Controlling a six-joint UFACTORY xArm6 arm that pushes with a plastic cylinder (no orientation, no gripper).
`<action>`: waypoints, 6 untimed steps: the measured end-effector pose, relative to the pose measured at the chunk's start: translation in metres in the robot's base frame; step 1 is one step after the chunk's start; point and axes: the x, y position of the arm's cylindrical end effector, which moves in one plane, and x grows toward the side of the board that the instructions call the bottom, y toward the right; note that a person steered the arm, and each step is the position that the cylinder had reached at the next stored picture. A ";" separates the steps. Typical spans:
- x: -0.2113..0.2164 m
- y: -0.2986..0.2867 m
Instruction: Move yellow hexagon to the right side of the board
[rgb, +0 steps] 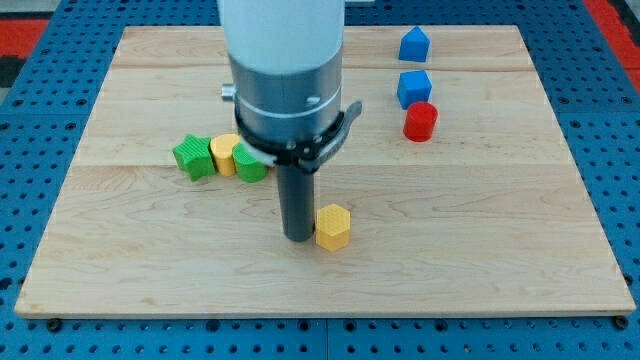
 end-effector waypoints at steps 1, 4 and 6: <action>0.010 0.001; -0.020 0.137; -0.072 0.156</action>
